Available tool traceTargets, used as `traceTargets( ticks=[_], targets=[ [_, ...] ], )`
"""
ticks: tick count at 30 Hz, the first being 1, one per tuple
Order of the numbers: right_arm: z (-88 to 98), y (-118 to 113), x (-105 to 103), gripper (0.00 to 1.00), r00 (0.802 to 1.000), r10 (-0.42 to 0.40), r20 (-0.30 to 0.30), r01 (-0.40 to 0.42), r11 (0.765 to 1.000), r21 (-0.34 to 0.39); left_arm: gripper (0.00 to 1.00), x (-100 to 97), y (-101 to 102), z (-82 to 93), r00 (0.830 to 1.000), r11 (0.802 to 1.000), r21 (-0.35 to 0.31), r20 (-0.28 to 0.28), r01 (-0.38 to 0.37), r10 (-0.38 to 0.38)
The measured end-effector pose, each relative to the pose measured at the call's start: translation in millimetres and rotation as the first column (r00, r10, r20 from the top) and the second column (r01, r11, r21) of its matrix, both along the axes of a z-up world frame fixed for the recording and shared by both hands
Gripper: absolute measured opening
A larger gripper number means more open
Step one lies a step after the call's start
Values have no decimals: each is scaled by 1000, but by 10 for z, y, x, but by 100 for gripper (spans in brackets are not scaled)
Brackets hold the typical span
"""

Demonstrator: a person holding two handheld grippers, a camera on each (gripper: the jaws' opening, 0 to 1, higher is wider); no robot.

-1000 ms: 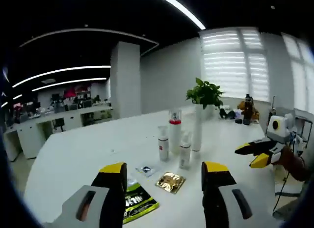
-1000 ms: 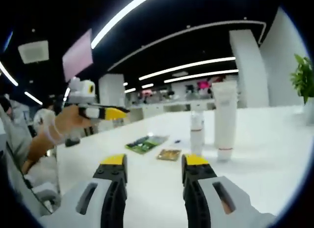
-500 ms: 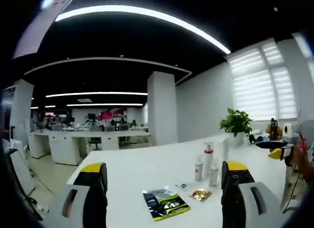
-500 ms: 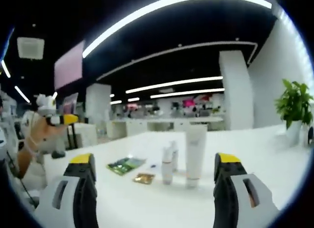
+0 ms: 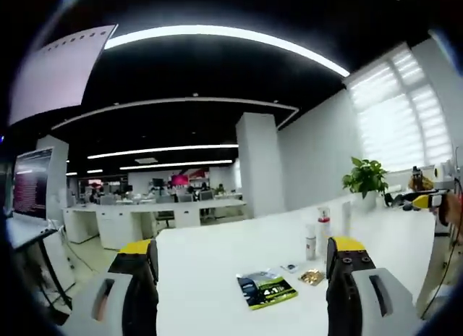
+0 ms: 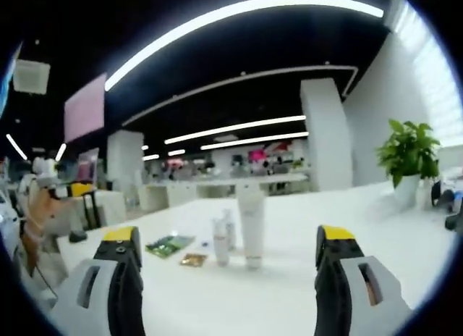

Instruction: Arrange the skincare products in the storage area until every visible bottle or jar stands upright without overlapping.

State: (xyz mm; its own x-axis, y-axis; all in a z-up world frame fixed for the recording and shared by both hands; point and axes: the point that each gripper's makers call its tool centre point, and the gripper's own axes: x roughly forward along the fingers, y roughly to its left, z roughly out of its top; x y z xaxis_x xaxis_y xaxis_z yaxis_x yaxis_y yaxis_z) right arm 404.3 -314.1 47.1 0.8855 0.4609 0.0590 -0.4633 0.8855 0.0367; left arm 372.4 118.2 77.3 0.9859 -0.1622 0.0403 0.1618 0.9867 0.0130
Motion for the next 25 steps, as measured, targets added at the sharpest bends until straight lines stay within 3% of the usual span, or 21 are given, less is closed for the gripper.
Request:
traceTargets(
  ticks=[5, 9, 12, 15, 17, 20, 25],
  targets=[
    [-239, -164, -66, 100, 998, -60, -28, 59, 998, -38, 100, -170, -13, -313, 999, 1000, -26, -46, -1, 0],
    [-451, -281, -109, 100, 991, -127, -42, 120, 983, -137, 100, -326, 82, -676, 994, 998, -29, -103, -50, 47],
    [-557, -305, -108, 100, 988, -146, -51, 135, 975, -175, 100, -428, 147, -920, 987, 993, -90, -150, -75, 61],
    [-633, -282, -82, 100, 987, -150, -63, 138, 977, -165, 100, -490, 187, -1111, 985, 987, -136, -163, -84, 61],
    [-702, -206, -60, 100, 988, -130, -88, 116, 982, -146, 100, -545, 177, -1311, 975, 990, -116, -216, -85, 58],
    [-804, -115, -44, 100, 987, -112, -115, 92, 982, -166, 100, -587, 210, -1470, 964, 992, -66, -251, -111, 91],
    [-939, -75, -61, 100, 984, -104, -147, 74, 977, -199, 100, -603, 275, -1500, 957, 991, -26, -265, -132, 121]
  ],
)
